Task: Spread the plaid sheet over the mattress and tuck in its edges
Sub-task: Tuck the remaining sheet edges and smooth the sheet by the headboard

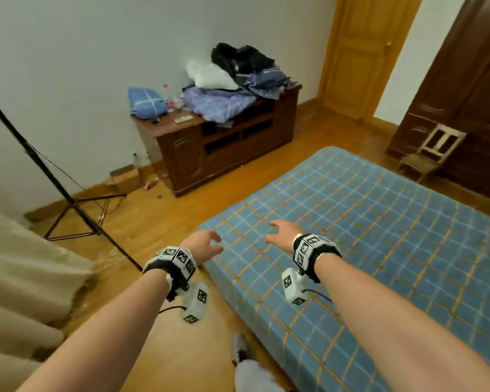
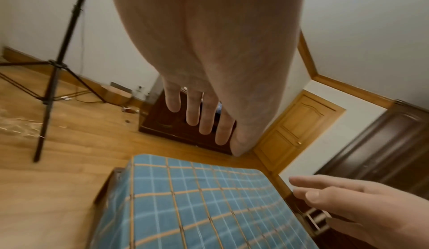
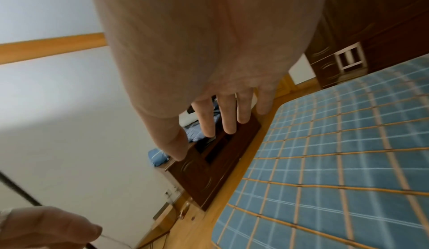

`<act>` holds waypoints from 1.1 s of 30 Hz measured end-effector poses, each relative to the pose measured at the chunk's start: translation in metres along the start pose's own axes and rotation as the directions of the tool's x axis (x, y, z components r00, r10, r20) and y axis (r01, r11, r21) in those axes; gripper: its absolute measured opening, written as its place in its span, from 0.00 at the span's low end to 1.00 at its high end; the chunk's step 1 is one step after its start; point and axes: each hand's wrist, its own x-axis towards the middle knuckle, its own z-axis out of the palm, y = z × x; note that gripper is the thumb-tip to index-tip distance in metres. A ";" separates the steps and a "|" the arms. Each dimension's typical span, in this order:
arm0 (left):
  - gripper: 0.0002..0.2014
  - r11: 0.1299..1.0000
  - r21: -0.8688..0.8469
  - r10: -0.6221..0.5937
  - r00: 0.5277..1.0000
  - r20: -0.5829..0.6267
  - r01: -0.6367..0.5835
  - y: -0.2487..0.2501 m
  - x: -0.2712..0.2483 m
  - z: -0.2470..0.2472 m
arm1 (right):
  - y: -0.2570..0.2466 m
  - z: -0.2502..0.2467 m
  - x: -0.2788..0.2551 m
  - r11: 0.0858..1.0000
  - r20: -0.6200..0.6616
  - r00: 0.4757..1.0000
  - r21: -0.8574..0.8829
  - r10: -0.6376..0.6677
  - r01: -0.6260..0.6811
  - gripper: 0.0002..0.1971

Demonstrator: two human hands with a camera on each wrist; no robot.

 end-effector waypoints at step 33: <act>0.17 0.803 0.181 0.493 0.804 0.331 -0.567 -0.181 0.959 -0.476 | -0.312 -0.186 0.843 0.786 -0.135 0.840 0.454 0.526 -0.420 0.34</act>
